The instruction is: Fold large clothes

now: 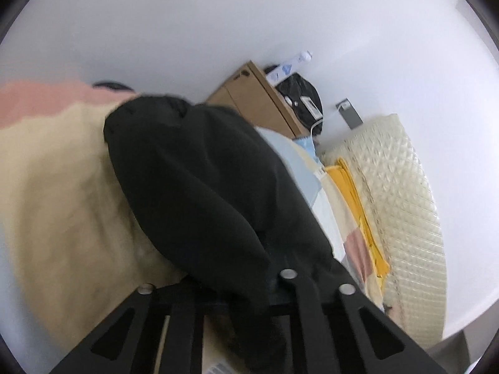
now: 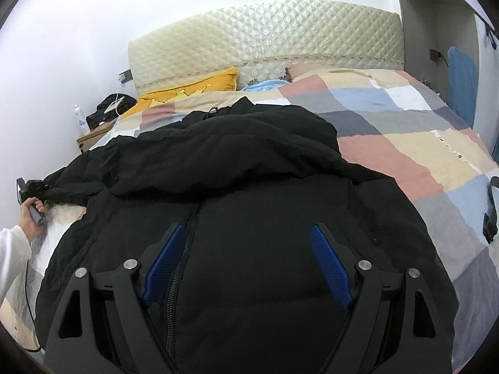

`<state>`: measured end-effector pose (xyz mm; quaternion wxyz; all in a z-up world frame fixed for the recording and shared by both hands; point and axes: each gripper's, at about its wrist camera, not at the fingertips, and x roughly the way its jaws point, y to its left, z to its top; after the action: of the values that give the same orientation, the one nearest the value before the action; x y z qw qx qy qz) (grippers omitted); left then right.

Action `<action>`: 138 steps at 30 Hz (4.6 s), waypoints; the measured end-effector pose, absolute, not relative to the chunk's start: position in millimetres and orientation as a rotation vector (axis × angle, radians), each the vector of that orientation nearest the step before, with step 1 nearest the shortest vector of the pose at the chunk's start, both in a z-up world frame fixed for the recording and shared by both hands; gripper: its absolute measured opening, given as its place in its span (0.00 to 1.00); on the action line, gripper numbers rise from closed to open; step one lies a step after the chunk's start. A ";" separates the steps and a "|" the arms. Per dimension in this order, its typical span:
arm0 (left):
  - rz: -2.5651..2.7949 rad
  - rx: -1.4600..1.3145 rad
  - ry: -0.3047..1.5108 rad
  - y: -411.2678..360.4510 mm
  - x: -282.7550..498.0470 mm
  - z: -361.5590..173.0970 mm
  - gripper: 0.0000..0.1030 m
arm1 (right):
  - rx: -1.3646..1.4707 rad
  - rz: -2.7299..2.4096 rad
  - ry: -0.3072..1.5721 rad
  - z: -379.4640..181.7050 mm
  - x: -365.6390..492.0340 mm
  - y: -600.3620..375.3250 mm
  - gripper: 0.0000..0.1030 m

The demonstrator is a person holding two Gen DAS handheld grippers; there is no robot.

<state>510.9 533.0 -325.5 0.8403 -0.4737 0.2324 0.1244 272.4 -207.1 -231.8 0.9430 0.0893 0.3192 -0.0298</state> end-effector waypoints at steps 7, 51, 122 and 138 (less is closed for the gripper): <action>0.270 -0.894 0.469 511.1 498.5 -254.5 0.05 | 0.203 -0.037 0.634 -224.0 267.5 -211.6 0.80; -0.240 -0.101 0.419 0.5 418.4 40.6 0.05 | 0.262 0.016 0.416 -170.2 182.2 -284.5 0.80; -0.229 -0.147 0.607 -3.4 246.4 -124.7 0.70 | 0.215 0.090 0.475 -191.4 171.0 -271.0 0.80; -0.185 -0.242 0.644 38.2 256.6 -155.9 0.70 | 0.290 0.027 0.584 -196.4 286.8 -268.4 0.80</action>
<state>256.6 38.2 -155.9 0.9372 -0.1185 0.3152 -0.0905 286.8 -268.4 -196.4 0.9472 0.1426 0.2870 0.0132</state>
